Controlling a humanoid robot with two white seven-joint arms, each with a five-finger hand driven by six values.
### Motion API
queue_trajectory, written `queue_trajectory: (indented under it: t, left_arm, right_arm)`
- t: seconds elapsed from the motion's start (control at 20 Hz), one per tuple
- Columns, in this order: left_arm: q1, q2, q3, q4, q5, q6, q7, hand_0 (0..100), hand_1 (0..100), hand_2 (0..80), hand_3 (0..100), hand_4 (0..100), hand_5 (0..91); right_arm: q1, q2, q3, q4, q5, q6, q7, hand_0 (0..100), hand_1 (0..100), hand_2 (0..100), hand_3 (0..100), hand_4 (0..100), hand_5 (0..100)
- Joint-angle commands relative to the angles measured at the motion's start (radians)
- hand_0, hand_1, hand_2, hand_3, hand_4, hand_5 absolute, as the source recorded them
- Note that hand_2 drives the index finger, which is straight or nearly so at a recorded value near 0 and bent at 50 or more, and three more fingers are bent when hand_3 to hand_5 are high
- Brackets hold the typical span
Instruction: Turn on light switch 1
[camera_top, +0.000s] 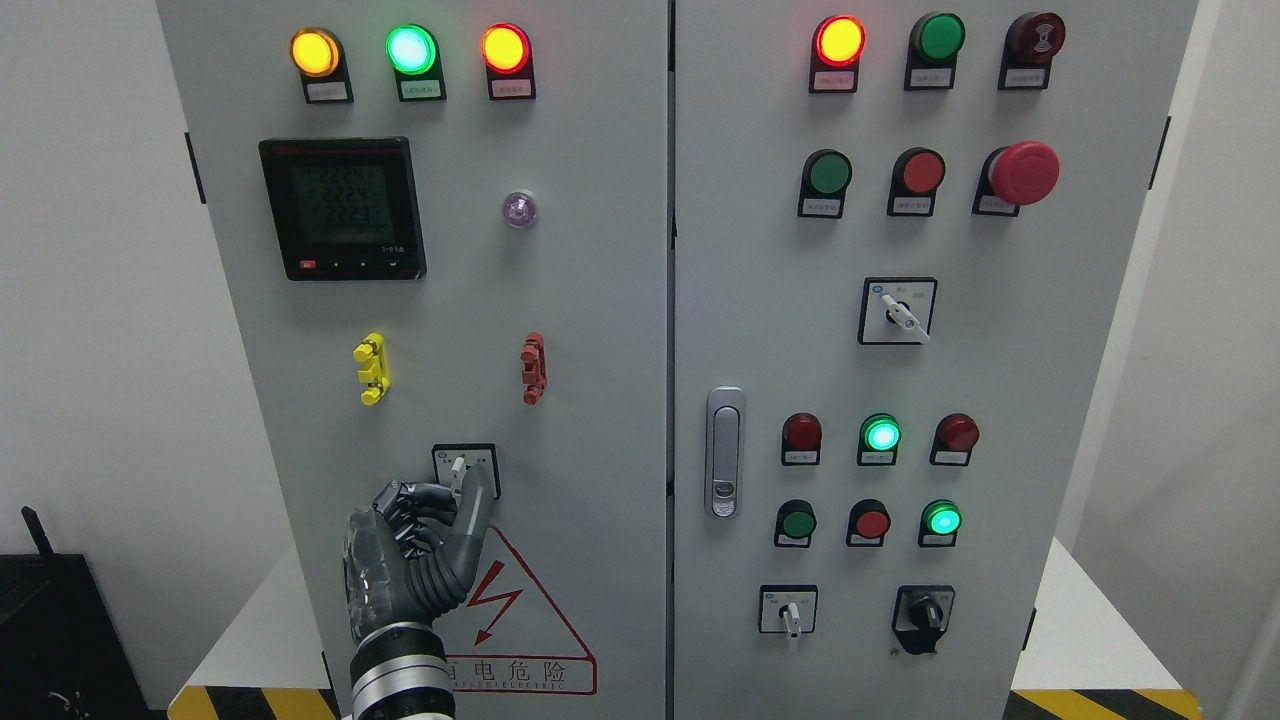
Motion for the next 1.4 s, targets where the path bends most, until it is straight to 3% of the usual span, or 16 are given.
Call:
queue_trajectory:
  t: [0.0,0.5,1.35]
  left_arm:
    - [-0.002,0.001,0.0,0.005,0.0,0.0,0.0,20,57,60.4,79,92,84.6]
    - [-0.002,0.001,0.0,0.004,0.001,0.0,0.0,43,63,60.1,79,92,84.8]
    - [0.003,0.001,-0.002,0.005,0.003,0.0,0.0,54,61,61.0,80,92,84.9]
  right_arm:
    - [0.0,0.0,0.0,0.0,-0.025,0.0,-0.001,0,0,0,0,0,0]
    - [0.0,0.0,0.0,0.0,-0.025,0.0,-0.001,0,0,0,0,0,0]
    - [0.0,0.0,0.0,0.0,-0.025,0.0,-0.001,0,0,0,0,0,0]
